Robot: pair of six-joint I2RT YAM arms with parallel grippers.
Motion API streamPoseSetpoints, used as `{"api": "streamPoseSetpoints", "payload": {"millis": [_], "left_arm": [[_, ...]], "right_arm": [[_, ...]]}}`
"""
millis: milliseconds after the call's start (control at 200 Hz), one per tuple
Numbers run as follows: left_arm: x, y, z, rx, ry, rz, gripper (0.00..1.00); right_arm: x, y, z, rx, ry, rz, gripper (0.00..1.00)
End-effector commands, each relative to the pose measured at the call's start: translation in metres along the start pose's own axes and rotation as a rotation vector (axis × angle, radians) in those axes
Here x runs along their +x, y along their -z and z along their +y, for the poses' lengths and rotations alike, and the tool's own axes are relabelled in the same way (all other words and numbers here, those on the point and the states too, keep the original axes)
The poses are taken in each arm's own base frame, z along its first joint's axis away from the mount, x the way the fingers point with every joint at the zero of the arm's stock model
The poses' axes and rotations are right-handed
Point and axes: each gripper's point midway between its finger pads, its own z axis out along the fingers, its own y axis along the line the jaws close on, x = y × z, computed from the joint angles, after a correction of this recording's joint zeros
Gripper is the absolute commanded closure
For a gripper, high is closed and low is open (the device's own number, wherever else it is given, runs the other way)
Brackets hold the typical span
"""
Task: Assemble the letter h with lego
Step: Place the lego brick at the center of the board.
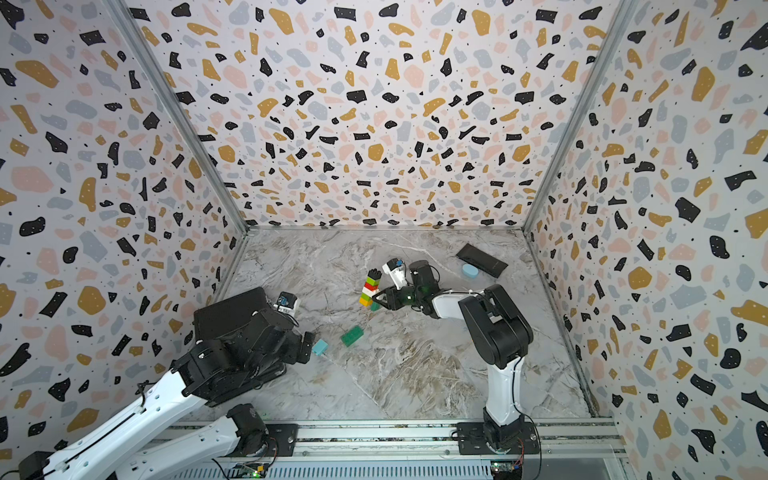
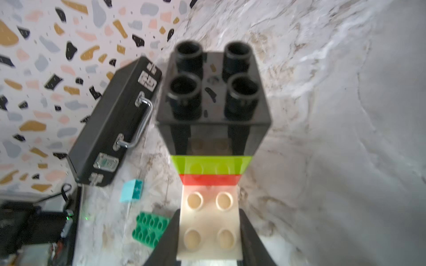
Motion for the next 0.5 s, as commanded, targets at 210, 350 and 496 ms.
{"api": "streamPoseSetpoints", "payload": {"millis": [210,350,496], "left_arm": [[-0.010,0.006,-0.001,0.017,0.016,-0.032,0.01],[-0.010,0.006,-0.002,0.024,0.017,-0.033,0.01],[-0.009,0.006,-0.002,0.027,0.016,-0.030,0.01]], "right_arm": [[-0.052,-0.047,0.006,-0.188,-0.344,0.109,0.96],[-0.051,-0.065,-0.004,-0.222,-0.438,0.163,0.95],[-0.049,-0.078,-0.010,-0.255,-0.492,0.194,0.94]]}}
